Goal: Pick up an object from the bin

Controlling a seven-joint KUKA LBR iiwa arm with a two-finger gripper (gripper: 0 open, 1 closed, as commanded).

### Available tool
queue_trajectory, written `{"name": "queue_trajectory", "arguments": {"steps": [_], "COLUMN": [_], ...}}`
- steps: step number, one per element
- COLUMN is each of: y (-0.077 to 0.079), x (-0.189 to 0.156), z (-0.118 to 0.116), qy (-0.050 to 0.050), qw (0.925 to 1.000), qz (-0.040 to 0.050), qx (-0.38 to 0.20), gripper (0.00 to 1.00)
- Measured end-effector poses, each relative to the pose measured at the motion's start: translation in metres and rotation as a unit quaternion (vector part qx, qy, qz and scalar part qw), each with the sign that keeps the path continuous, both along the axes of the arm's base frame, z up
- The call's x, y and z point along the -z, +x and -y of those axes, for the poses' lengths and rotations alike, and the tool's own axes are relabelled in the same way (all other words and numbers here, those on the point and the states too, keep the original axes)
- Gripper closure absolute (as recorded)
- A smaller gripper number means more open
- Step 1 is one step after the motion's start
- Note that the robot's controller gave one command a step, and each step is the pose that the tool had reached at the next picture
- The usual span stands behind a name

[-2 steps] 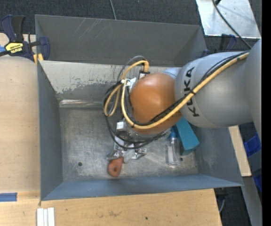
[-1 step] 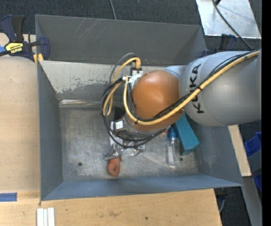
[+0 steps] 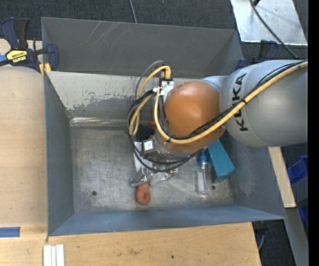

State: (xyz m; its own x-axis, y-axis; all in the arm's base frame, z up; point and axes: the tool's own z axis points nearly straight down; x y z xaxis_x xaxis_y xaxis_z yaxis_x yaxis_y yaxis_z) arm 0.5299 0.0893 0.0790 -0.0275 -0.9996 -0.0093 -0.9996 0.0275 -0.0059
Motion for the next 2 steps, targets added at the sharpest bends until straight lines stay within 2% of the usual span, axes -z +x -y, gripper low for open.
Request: {"name": "queue_trajectory", "arguments": {"steps": [1, 2], "y": [0.001, -0.001], "x": [0.001, -0.001], "z": [-0.012, 0.02], "qy": [-0.013, 0.008], "qw": [0.9882, 0.9956], "qz": [-0.0024, 0.004], "qx": [0.152, 0.093], "gripper": [1.0, 1.0]}}
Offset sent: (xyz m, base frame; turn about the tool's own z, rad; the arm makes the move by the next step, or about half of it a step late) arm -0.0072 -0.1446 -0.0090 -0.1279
